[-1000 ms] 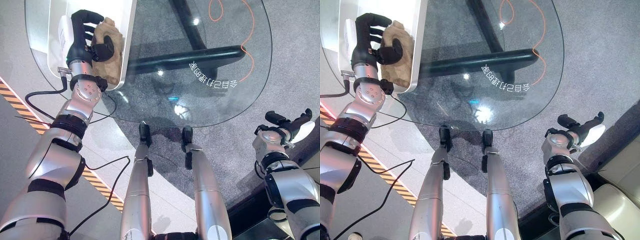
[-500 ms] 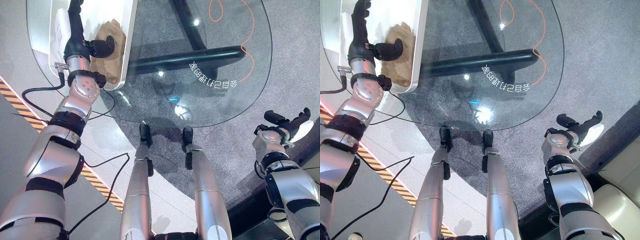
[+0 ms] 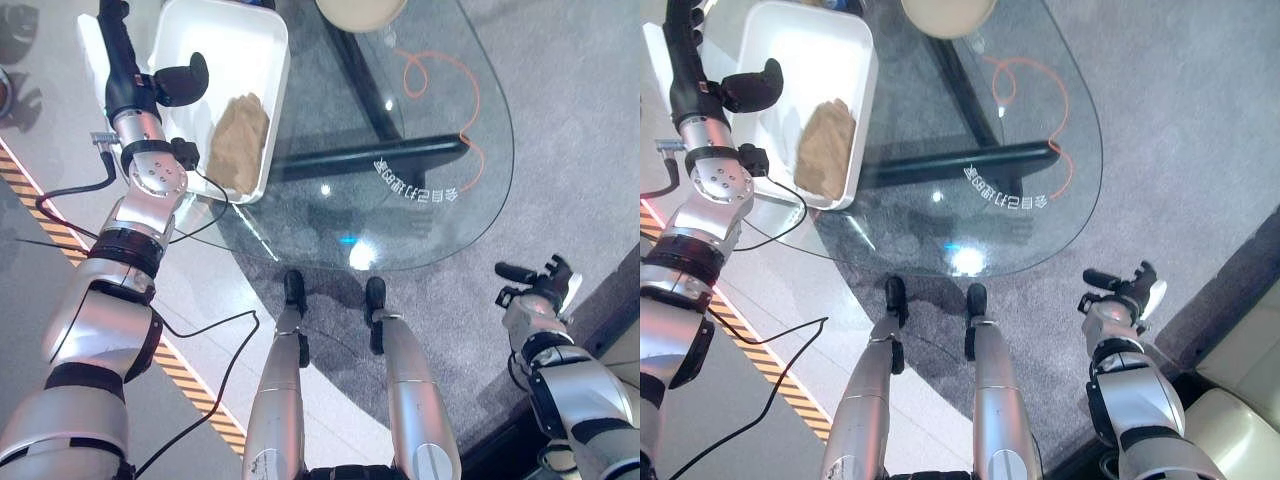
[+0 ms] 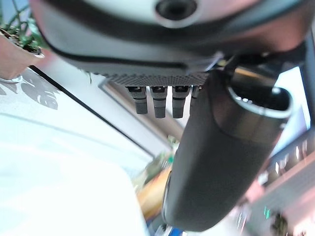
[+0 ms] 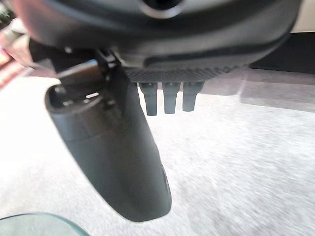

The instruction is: Wipe the table with a cloth and put it in the basket.

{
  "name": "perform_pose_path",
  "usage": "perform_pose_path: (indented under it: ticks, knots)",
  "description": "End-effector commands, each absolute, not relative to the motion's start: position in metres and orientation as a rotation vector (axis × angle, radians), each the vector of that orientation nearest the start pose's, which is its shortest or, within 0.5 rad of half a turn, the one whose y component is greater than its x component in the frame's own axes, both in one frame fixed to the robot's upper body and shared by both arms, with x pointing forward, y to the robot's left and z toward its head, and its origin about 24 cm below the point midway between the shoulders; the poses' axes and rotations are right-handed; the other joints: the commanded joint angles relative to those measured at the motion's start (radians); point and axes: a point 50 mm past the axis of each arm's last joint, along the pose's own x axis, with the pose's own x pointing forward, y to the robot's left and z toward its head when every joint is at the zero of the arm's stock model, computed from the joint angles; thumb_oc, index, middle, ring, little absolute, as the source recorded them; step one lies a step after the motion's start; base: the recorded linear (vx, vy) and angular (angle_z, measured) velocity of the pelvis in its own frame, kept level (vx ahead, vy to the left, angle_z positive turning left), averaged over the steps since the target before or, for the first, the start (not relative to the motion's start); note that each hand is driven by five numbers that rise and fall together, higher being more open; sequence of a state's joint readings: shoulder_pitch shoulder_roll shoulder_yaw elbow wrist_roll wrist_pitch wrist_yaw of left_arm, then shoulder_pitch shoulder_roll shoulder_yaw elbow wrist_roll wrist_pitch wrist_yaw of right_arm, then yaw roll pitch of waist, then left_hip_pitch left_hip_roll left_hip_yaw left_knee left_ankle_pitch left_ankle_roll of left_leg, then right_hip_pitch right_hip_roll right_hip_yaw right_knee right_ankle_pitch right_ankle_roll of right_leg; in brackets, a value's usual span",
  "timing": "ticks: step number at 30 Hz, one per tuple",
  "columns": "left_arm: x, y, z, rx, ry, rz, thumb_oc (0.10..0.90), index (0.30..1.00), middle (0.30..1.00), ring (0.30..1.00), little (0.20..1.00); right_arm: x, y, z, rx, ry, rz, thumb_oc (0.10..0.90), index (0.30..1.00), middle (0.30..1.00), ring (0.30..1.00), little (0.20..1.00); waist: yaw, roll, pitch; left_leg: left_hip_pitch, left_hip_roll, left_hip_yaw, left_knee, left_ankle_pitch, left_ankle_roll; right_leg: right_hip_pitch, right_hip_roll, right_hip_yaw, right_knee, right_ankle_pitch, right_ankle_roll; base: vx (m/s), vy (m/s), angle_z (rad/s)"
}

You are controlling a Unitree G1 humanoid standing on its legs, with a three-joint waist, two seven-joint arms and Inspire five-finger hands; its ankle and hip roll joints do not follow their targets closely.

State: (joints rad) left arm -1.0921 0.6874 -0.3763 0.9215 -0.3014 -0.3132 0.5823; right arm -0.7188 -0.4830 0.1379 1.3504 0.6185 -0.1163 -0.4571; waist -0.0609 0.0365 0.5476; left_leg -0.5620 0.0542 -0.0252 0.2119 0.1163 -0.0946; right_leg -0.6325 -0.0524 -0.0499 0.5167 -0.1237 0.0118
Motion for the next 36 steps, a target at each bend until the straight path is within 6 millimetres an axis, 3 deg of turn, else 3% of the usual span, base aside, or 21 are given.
perform_pose_path:
  ticks: [1,10,12,13,14,19,21,22,25,32,36]
  knots:
    - [0.358,0.306,0.295,0.247,-0.717,0.733,0.800,0.900,0.900,0.900,0.900,0.290,-0.332,-0.003,-0.050,0.499,-0.862,0.800,0.900,0.900,0.900,0.900,0.018,-0.007,-0.074,0.097,-0.088,0.022,0.029,-0.125,0.046,0.110,0.035,-0.002,-0.188,0.072,0.044,0.11,-0.019,-0.08]
    - [0.331,0.356,0.211,0.253,-0.475,0.772,0.800,0.900,0.900,0.900,0.900,0.230,-0.342,-0.052,-0.115,0.695,-0.871,0.800,0.900,0.900,0.900,0.900,0.044,-0.007,-0.202,0.320,-0.091,0.022,-0.138,-0.107,0.047,0.350,0.005,-0.013,-0.348,0.099,0.053,0.10,-0.011,-0.04]
    - [0.319,0.366,0.184,0.248,-0.407,0.780,0.800,0.900,0.900,0.900,0.900,0.213,-0.345,-0.062,-0.143,0.742,-0.874,0.800,0.900,0.900,0.900,0.900,0.053,-0.003,-0.235,0.370,-0.091,0.020,-0.171,-0.104,0.048,0.410,0.003,-0.021,-0.385,0.103,0.054,0.14,-0.004,0.04]
    - [0.308,0.373,0.160,0.240,-0.344,0.782,0.800,0.900,0.900,0.900,0.900,0.199,-0.346,-0.071,-0.162,0.781,-0.878,0.800,0.900,0.900,0.900,0.900,0.061,-0.003,-0.264,0.407,-0.091,0.019,-0.192,-0.104,0.049,0.457,0.001,-0.029,-0.412,0.104,0.055,0.14,-0.005,0.06]
    - [0.306,0.374,0.156,0.238,-0.333,0.783,0.800,0.900,0.900,0.900,0.900,0.196,-0.346,-0.072,-0.168,0.789,-0.877,0.800,0.900,0.900,0.900,0.900,0.061,-0.002,-0.268,0.416,-0.091,0.018,-0.198,-0.104,0.049,0.468,0.001,-0.030,-0.419,0.105,0.056,0.15,-0.009,0.07]
    - [0.271,0.383,0.089,0.217,-0.132,0.782,0.800,0.900,0.900,0.900,0.900,0.162,-0.340,-0.094,-0.216,0.899,-0.866,0.800,0.900,0.900,0.900,0.900,0.076,-0.005,-0.333,0.488,-0.089,0.005,-0.236,-0.102,0.054,0.550,0.001,-0.037,-0.461,0.109,0.056,0.12,-0.015,0.13]
    - [0.243,0.380,0.041,0.220,0.041,0.768,0.800,0.900,0.900,0.900,0.900,0.141,-0.332,-0.108,-0.256,0.984,-0.836,0.800,0.900,0.900,0.900,0.900,0.086,-0.009,-0.376,0.530,-0.088,-0.005,-0.256,-0.103,0.058,0.597,0.004,-0.040,-0.483,0.110,0.058,0.15,-0.009,0.10]
    - [0.239,0.378,0.034,0.221,0.062,0.764,0.800,0.900,0.900,0.900,0.900,0.138,-0.330,-0.110,-0.261,0.996,-0.831,0.800,0.900,0.900,0.900,0.900,0.087,-0.010,-0.382,0.536,-0.087,-0.006,-0.259,-0.103,0.058,0.604,0.004,-0.040,-0.487,0.111,0.058,0.13,0.005,0.07]
    - [0.207,0.367,-0.019,0.244,0.299,0.696,0.800,0.900,0.900,0.900,0.900,0.120,-0.324,-0.120,-0.328,1.096,-0.752,0.800,0.900,0.900,0.900,0.900,0.095,-0.017,-0.419,0.578,-0.080,-0.007,-0.284,-0.102,0.059,0.651,0.005,-0.050,-0.520,0.116,0.061,0.05,0.014,0.14]
    - [0.150,0.339,-0.092,0.156,0.720,0.537,0.800,0.900,0.900,0.900,0.900,0.101,-0.315,-0.132,-0.399,1.255,-0.522,0.800,0.900,0.900,0.900,0.900,0.102,-0.022,-0.460,0.615,-0.067,0.008,-0.299,-0.109,0.051,0.710,-0.002,-0.069,-0.583,0.136,0.072,0.01,0.012,0.00]
    - [0.119,0.317,-0.122,0.153,0.962,0.413,0.800,0.900,0.900,0.900,0.900,0.092,-0.302,-0.141,-0.394,1.341,-0.361,0.800,0.900,0.900,0.900,0.900,0.098,-0.027,-0.473,0.626,-0.063,0.017,-0.299,-0.112,0.050,0.721,-0.005,-0.072,-0.592,0.140,0.076,0.00,0.000,0.00]
